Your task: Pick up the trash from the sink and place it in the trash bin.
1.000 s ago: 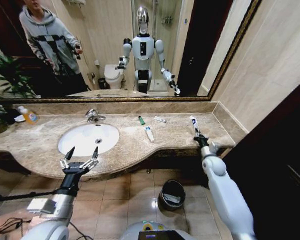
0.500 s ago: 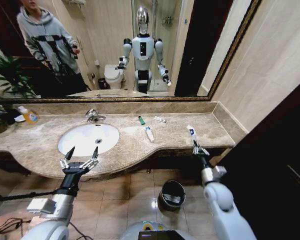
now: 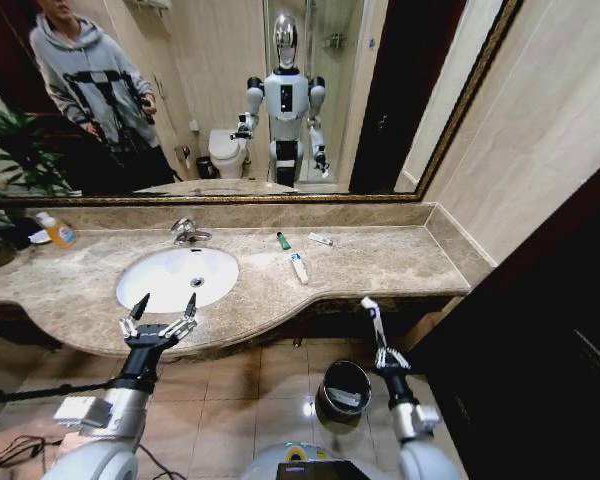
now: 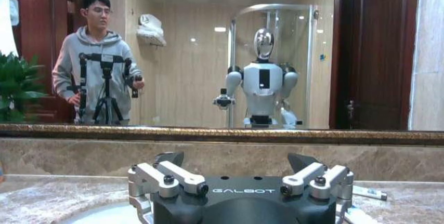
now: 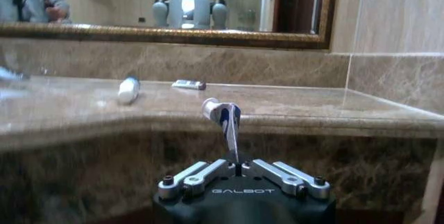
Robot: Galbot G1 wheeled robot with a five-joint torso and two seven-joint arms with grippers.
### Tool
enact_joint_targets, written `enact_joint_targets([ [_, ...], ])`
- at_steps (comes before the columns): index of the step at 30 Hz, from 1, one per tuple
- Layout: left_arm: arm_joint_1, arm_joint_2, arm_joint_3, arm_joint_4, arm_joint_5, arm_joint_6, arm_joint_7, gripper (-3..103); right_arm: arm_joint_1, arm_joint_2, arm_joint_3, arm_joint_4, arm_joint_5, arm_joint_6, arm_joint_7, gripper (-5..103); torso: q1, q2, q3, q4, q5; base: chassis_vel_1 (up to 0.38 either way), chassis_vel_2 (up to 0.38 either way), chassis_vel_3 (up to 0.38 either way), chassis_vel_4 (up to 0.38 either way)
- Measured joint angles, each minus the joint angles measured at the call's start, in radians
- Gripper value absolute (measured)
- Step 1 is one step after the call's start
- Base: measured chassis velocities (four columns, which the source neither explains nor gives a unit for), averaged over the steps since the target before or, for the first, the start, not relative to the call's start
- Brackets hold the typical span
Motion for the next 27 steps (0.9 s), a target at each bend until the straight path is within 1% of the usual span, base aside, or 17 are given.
enact_joint_targets([
  [3,0.0,0.0,0.0,0.0,0.0,0.0,0.0,100,-0.014,-0.002,0.004,-0.077,-0.037,0.076,0.003,0,0.0,0.0,0.0,0.0001,0.0001,0.0,0.0,0.0,0.0],
  [4,0.0,0.0,0.0,0.0,0.0,0.0,0.0,100,-0.014,-0.002,0.004,-0.077,-0.037,0.076,0.003,0,0.0,0.0,0.0,0.0001,0.0001,0.0,0.0,0.0,0.0],
  [8,0.0,0.0,0.0,0.0,0.0,0.0,0.0,100,-0.02,-0.003,-0.013,-0.175,-0.068,0.13,0.01,0,0.0,0.0,0.0,0.0001,0.0001,0.0,0.0,0.0,0.0],
  [13,0.0,0.0,0.0,0.0,0.0,0.0,0.0,100,-0.015,0.001,-0.035,-0.222,-0.076,0.131,0.01,0,0.0,0.0,0.0,0.0,0.0001,0.0,0.0,0.0,0.0],
  [18,0.0,0.0,0.0,0.0,0.0,0.0,0.0,100,0.029,0.003,-0.047,-0.307,-0.09,0.112,-0.007,0,0.0,0.0,0.0,0.0,0.0001,0.0,0.0,0.0,0.0],
  [21,0.0,0.0,0.0,0.0,0.0,0.0,0.0,100,0.101,-0.003,-0.043,-0.407,-0.089,0.078,-0.017,0,0.0,0.0,0.0,0.0001,0.0001,0.0,0.0,0.0,0.0],
  [22,0.0,0.0,0.0,0.0,0.0,0.0,0.0,100,0.101,-0.003,-0.043,-0.407,-0.089,0.078,-0.017,0,0.0,0.0,0.0,0.0001,0.0001,0.0,0.0,0.0,0.0],
  [26,0.0,0.0,0.0,0.0,0.0,0.0,0.0,100,0.205,-0.014,-0.035,-0.542,-0.089,0.046,-0.023,0,0.0,0.0,0.0,0.0001,0.0002,0.0,0.0,0.0,0.0],
  [27,0.0,0.0,0.0,0.0,0.0,0.0,0.0,100,0.205,-0.014,-0.035,-0.542,-0.089,0.046,-0.023,0,0.0,0.0,0.0,0.0001,0.0002,0.0,0.0,0.0,0.0],
])
